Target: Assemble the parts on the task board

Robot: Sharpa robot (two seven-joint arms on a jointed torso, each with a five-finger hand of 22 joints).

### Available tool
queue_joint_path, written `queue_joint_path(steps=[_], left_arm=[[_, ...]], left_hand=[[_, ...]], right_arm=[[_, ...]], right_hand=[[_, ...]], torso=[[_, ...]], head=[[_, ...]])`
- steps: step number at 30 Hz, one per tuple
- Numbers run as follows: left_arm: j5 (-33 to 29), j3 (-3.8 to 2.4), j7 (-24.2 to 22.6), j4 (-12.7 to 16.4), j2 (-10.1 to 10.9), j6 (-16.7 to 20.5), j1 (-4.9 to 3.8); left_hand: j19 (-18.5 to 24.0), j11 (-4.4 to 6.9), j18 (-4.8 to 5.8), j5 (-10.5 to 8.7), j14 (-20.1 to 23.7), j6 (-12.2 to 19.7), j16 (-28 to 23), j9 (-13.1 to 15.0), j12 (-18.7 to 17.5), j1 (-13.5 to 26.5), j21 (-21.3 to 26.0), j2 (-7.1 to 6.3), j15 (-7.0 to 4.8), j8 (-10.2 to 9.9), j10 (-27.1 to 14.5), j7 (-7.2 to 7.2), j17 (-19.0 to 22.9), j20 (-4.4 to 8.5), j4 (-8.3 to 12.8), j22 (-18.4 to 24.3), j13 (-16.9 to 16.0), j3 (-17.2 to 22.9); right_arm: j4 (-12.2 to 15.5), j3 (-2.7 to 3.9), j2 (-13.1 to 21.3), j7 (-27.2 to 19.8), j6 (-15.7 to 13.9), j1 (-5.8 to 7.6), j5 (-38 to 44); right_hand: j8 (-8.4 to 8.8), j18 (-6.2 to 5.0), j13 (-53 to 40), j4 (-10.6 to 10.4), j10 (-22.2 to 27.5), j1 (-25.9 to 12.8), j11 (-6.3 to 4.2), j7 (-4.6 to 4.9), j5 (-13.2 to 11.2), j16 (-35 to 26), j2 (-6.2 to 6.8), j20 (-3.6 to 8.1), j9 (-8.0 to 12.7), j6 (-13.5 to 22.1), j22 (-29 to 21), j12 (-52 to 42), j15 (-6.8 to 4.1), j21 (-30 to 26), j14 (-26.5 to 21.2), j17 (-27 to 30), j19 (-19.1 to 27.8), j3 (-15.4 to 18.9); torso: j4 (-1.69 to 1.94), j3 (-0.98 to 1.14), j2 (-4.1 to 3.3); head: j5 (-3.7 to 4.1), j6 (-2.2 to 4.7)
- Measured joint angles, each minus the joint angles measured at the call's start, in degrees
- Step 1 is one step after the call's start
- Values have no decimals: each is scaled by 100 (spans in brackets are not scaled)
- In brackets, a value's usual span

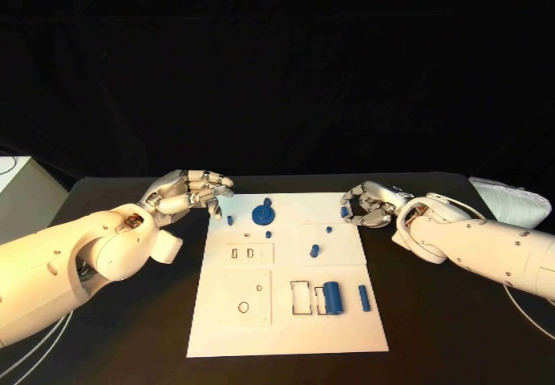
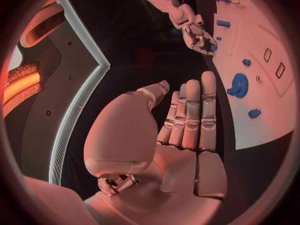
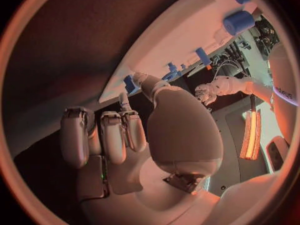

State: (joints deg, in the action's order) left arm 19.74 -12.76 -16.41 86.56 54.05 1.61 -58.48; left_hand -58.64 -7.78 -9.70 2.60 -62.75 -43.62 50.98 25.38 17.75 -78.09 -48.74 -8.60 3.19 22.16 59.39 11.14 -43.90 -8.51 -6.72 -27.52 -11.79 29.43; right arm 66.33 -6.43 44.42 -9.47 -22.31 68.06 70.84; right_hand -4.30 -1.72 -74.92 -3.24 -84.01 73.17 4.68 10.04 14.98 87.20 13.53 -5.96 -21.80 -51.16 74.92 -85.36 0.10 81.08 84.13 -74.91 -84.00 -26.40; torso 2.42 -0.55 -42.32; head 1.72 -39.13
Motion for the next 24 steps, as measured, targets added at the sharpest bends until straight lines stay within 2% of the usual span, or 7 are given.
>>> queue_joint_path(steps=[5,9,13,16,17,20,24], left_arm=[[0,0,2,5,5,-4,0],[1,0,4,8,5,-8,0],[1,0,6,8,6,-13,0],[1,0,8,9,6,-17,0],[1,0,9,9,6,-19,0],[1,0,11,9,6,-24,0],[2,0,13,9,6,-30,0]], left_hand=[[0,0,0,0,0,0,0,0,0,0,0,0,0,0,0,0,0,0,0,0,0,0],[0,0,0,0,0,0,0,1,0,0,0,0,0,0,0,0,0,0,0,0,0,0],[0,0,0,0,0,0,0,5,0,0,0,0,0,0,0,0,0,0,0,0,0,0],[0,0,0,0,0,18,0,5,0,0,0,0,0,0,0,18,0,0,0,0,0,0],[0,0,0,0,0,20,0,5,0,0,0,0,0,0,0,20,0,0,0,0,0,0],[0,0,0,0,0,20,0,5,0,0,0,0,0,0,0,20,0,0,0,0,0,0],[0,0,0,0,0,20,0,5,0,0,0,0,0,0,0,20,0,0,0,0,0,0]], right_arm=[[-25,0,-46,9,1,-4,0],[-36,0,-66,12,4,-5,0],[-41,0,-79,13,16,-6,0],[-45,0,-87,14,27,-6,0],[-46,0,-90,15,32,-6,0],[-48,0,-97,18,43,-7,0],[-50,2,-100,23,49,-7,-1]], right_hand=[[0,0,0,0,0,27,0,-3,0,0,-73,0,-9,-31,0,0,0,0,0,0,0,0],[-120,0,0,-33,0,11,0,-23,0,0,-138,0,-44,-210,-1,-30,0,0,0,0,0,-33],[-261,0,1,-36,-1,-8,0,-97,0,0,-213,0,-99,-406,-1,-39,1,0,1,0,0,-101],[-373,0,1,-31,-1,-13,-64,-158,-23,0,-227,4,-142,-530,-1,-62,-26,0,-22,0,0,-129],[-407,1,1,-21,-10,-10,-73,-182,-24,0,-278,28,-152,-554,-1,-62,-52,0,-13,0,1,-138],[-495,1,1,-7,0,-1,-125,-224,-69,0,-315,64,-191,-635,-1,-62,-79,0,-10,0,0,-184],[-579,0,1,1,7,5,-137,-265,-102,0,-322,93,-228,-677,-2,-90,-105,0,-20,0,4,-192]], torso=[[-8,0,1],[-9,2,4],[-12,4,8],[-15,4,9],[-15,4,9],[-16,5,10],[-14,6,12]], head=[[-16,-9],[-20,-15],[-20,-22],[-15,-24],[-15,-25],[-15,-25],[-14,-30]])
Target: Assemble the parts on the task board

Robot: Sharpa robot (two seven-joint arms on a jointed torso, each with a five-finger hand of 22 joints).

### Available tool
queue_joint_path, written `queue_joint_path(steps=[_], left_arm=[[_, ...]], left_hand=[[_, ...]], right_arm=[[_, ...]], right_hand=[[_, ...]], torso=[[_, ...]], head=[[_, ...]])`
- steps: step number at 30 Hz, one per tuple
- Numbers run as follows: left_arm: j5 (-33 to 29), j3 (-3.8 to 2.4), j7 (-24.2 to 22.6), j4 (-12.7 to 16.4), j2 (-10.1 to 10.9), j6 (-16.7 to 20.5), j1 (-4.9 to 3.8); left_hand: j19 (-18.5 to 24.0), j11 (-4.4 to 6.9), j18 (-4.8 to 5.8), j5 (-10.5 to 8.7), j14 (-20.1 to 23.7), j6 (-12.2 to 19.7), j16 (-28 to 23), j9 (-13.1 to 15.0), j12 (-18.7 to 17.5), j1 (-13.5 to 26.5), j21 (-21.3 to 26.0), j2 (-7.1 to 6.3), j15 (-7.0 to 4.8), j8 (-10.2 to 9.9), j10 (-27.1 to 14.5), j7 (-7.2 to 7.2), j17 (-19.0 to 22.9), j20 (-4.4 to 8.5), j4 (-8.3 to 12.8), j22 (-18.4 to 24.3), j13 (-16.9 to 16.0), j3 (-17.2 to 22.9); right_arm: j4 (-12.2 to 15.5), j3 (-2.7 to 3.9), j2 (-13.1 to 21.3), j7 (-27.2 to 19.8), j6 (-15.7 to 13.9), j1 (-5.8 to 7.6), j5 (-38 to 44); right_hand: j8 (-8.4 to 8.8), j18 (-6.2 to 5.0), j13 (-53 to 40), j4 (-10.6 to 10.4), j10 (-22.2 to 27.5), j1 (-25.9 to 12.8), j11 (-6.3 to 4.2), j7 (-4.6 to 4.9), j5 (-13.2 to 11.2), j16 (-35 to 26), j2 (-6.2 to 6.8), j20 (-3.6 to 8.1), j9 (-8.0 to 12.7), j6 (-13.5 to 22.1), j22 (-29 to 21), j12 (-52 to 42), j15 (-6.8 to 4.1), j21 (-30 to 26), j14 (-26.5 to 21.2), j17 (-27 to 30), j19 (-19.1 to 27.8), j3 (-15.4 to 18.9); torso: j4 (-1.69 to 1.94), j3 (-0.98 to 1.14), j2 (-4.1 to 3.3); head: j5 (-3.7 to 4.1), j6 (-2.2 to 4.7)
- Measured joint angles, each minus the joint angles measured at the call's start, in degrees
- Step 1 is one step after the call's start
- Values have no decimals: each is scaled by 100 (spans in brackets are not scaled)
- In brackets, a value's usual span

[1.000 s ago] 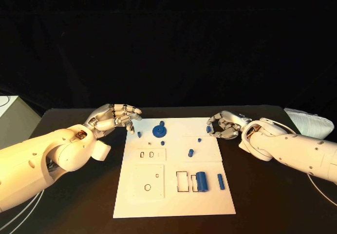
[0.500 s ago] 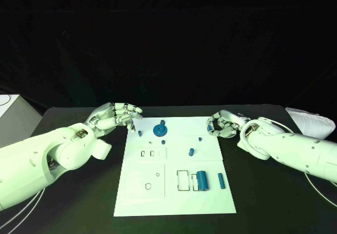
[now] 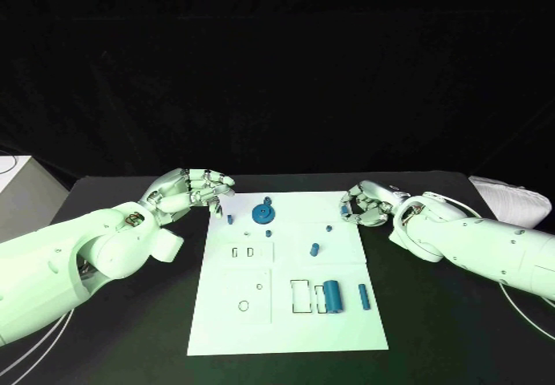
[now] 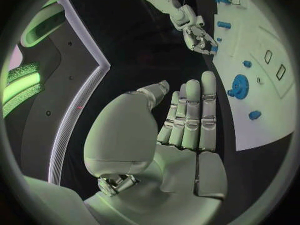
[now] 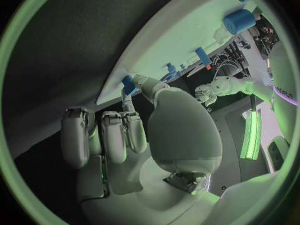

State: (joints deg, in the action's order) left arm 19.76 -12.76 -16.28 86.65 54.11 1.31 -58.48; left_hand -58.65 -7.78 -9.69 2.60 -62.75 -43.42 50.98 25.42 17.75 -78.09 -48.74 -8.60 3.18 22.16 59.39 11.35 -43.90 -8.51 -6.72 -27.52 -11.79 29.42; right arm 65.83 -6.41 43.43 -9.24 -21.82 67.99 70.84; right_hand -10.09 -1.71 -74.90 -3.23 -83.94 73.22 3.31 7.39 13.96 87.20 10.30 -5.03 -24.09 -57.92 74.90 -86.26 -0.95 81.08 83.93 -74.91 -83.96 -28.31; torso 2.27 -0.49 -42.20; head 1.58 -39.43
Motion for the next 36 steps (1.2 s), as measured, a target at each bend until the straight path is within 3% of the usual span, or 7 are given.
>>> queue_joint_path(steps=[5,15,21,27,36], left_arm=[[1,0,3,-1,0,-6,0],[1,0,8,-9,-1,-14,0],[2,0,13,-57,-8,-15,0],[2,1,23,-141,-75,-14,0],[2,3,52,-342,-254,-2,-1]], left_hand=[[0,0,0,0,0,0,0,0,0,0,0,0,0,0,0,0,0,0,0,0,0,0],[0,0,0,0,0,0,0,-1,0,0,0,0,0,0,0,0,0,0,0,0,0,0],[0,0,0,0,0,0,0,5,0,0,0,0,0,0,-42,0,0,0,0,0,0,0],[0,0,0,0,0,0,0,5,0,0,0,0,0,0,-42,0,0,0,0,0,0,0],[0,0,0,0,0,0,0,7,0,1,0,1,0,0,-42,0,0,0,0,0,0,0]], right_arm=[[-2,2,0,4,-4,2,-1],[151,4,77,89,-142,-2,-1],[503,28,167,307,-280,147,-1],[1056,36,135,636,-386,329,-2],[1639,-6,-514,1356,-522,356,126]], right_hand=[[-114,0,-3,24,3,-18,-39,-26,-54,0,-33,18,-50,-66,2,0,-41,0,1,0,-2,-23],[-179,0,-4,24,-18,-37,-59,-26,-170,0,-68,52,-91,-65,4,-22,-61,44,21,0,-5,-23],[-179,-1,-4,24,-2,-38,-75,-26,-201,0,-67,52,-93,-65,4,-22,-61,44,21,0,-5,-22],[-211,0,-3,57,3,-39,-79,-47,-202,0,-67,52,-94,-44,3,-22,-61,70,21,0,-5,-55],[-211,0,-2,57,3,-40,-79,-32,-202,0,-67,52,-127,-9,2,-22,-60,89,21,0,-5,-55]], torso=[[2,-1,0],[-1,-6,8],[-8,-17,48],[-21,-41,115],[-32,-82,238]], head=[[-4,-3],[-19,8],[-51,14],[-91,-23],[-241,-117]])
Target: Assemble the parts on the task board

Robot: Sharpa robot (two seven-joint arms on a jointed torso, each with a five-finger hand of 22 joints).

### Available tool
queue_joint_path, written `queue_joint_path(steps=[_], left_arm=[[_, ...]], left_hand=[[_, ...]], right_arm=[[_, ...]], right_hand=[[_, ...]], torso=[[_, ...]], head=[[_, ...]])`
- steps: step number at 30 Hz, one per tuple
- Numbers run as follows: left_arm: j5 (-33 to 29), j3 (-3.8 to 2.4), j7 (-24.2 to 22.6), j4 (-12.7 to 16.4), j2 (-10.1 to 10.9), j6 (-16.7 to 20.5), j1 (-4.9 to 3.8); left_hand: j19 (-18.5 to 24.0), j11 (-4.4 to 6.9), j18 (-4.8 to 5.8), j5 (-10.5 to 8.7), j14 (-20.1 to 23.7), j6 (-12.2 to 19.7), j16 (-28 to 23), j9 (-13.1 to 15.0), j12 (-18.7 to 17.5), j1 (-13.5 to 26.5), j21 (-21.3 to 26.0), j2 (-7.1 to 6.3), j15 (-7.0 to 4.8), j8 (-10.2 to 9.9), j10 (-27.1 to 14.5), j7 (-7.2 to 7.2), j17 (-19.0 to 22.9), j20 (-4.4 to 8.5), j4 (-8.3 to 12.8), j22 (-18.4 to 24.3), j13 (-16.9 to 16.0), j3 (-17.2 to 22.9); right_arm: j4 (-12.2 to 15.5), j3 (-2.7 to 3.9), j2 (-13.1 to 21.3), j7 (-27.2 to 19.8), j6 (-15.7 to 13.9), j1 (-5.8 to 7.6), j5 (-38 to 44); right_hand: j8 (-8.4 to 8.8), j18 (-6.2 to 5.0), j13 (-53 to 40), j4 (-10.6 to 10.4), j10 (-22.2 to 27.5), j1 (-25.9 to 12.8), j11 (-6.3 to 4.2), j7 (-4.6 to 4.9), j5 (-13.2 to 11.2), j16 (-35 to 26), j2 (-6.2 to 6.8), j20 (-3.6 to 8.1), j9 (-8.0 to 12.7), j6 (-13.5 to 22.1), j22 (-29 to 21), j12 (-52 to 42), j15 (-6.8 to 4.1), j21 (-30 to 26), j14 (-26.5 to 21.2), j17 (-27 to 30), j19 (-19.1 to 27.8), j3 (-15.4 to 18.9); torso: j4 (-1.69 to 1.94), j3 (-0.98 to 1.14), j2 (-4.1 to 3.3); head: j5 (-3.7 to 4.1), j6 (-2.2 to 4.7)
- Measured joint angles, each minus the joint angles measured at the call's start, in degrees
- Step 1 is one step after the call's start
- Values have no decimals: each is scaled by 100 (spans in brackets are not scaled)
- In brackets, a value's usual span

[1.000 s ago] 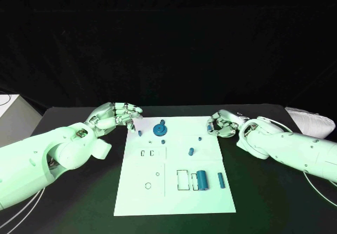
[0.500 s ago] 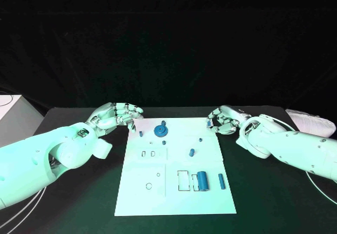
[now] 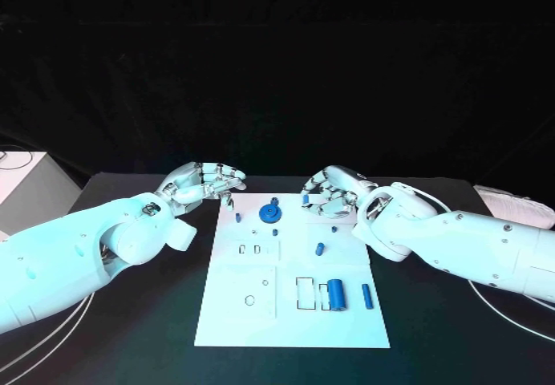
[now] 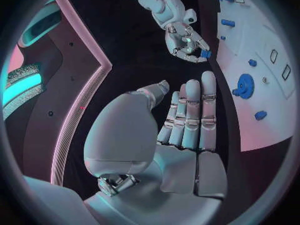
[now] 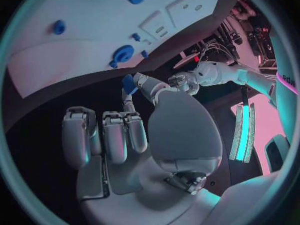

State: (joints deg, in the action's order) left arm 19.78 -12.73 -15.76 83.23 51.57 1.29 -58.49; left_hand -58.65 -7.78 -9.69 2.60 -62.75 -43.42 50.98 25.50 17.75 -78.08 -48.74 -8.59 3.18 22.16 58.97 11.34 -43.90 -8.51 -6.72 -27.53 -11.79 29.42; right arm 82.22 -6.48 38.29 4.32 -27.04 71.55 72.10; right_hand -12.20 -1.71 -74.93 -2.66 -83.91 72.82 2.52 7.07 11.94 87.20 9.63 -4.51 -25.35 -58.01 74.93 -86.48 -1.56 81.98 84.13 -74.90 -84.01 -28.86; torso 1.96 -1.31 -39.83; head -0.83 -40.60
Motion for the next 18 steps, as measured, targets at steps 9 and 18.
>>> queue_joint_path(steps=[9,18], left_arm=[[0,1,20,-114,-69,23,-1],[-1,2,32,-144,-104,55,-1]], left_hand=[[0,0,0,0,0,0,0,3,0,22,0,22,0,0,0,0,0,0,0,0,0,0],[0,0,0,0,0,0,0,3,0,22,0,22,0,0,0,0,0,0,0,0,0,0]], right_arm=[[191,-66,-553,759,-86,-220,409],[124,-113,-908,1307,-137,-550,914]], right_hand=[[0,0,1,0,0,-23,0,11,-8,-32,-22,0,-5,14,-1,0,0,0,0,0,0,1],[-23,0,1,-17,0,-30,0,13,-11,-32,-29,0,-9,33,-1,0,1,0,0,0,0,-16]], torso=[[12,-47,94],[15,-65,128]], head=[[-97,-96],[-146,-140]])
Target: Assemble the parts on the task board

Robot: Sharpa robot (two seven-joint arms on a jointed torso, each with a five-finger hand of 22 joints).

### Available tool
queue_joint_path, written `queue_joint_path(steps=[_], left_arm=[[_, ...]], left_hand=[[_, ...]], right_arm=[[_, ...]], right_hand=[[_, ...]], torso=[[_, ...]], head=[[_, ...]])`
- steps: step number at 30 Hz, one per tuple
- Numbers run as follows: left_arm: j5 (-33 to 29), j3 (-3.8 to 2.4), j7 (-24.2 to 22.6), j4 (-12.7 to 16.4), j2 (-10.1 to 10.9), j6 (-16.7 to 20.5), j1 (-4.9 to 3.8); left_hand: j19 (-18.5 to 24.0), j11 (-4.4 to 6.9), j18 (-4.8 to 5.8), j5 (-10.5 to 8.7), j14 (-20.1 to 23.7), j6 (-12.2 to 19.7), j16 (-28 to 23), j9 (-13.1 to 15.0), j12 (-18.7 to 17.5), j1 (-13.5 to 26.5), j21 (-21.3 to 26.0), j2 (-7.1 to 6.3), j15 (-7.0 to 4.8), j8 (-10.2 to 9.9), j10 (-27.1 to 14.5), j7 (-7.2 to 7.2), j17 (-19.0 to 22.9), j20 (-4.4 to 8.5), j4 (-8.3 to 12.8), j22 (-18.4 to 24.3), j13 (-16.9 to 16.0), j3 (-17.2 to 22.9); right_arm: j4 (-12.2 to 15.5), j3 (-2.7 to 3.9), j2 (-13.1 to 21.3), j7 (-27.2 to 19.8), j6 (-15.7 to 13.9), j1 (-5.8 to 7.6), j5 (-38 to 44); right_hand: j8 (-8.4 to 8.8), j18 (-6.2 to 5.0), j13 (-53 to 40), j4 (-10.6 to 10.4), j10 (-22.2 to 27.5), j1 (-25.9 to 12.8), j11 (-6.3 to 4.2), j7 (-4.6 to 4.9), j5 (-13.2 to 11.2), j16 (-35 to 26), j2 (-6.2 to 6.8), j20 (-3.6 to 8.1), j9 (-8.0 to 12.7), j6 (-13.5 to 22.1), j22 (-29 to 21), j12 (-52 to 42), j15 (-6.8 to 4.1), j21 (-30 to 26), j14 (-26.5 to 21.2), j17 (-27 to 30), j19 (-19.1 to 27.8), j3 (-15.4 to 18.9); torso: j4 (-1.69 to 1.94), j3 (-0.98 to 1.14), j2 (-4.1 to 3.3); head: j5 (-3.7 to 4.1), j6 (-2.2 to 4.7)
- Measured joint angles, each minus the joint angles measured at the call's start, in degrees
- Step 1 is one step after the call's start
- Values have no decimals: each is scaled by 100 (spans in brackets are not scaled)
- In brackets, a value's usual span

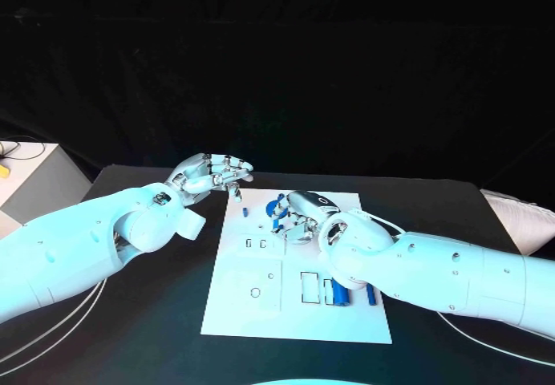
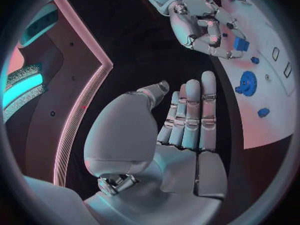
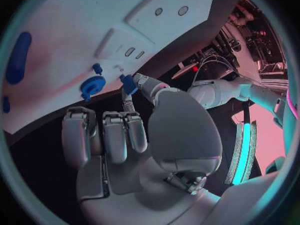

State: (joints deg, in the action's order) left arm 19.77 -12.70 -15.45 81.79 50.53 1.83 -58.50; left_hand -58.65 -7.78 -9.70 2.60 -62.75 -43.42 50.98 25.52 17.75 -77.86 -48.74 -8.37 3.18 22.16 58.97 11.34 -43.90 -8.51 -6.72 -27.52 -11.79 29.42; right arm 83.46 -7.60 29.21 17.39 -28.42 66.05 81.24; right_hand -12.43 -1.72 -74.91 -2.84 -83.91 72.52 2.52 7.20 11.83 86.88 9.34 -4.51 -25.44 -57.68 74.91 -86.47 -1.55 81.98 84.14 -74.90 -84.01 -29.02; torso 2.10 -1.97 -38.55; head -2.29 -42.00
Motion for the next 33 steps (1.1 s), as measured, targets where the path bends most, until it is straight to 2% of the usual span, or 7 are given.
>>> queue_joint_path(steps=[6,19,33], left_arm=[[-1,2,6,2,-4,6,0],[-1,2,17,33,4,3,0],[-1,4,24,14,-2,0,0]], left_hand=[[0,0,0,0,0,0,0,0,0,0,0,0,0,0,0,0,0,0,0,0,0,0],[0,0,0,0,0,0,0,-1,0,0,0,0,0,0,0,0,0,0,0,0,0,0],[0,0,0,0,0,0,0,10,0,23,0,-23,0,0,1,0,0,0,0,0,0,0]], right_arm=[[-81,-12,-120,236,-31,-160,274],[-180,-27,-296,461,-60,-364,617],[-187,-31,-321,495,-114,-440,866]], right_hand=[[-1,0,0,0,0,0,0,6,0,0,0,0,-4,7,0,0,0,0,0,0,0,0],[2,0,1,0,0,1,0,11,0,0,1,0,-16,31,-1,0,0,0,0,0,0,0],[-21,0,-3,0,0,1,0,21,-1,0,2,0,-11,44,3,0,1,0,0,0,0,1]], torso=[[8,1,-2],[7,8,-19],[6,4,-20]], head=[[-10,-25],[-40,-97],[-66,-161]])
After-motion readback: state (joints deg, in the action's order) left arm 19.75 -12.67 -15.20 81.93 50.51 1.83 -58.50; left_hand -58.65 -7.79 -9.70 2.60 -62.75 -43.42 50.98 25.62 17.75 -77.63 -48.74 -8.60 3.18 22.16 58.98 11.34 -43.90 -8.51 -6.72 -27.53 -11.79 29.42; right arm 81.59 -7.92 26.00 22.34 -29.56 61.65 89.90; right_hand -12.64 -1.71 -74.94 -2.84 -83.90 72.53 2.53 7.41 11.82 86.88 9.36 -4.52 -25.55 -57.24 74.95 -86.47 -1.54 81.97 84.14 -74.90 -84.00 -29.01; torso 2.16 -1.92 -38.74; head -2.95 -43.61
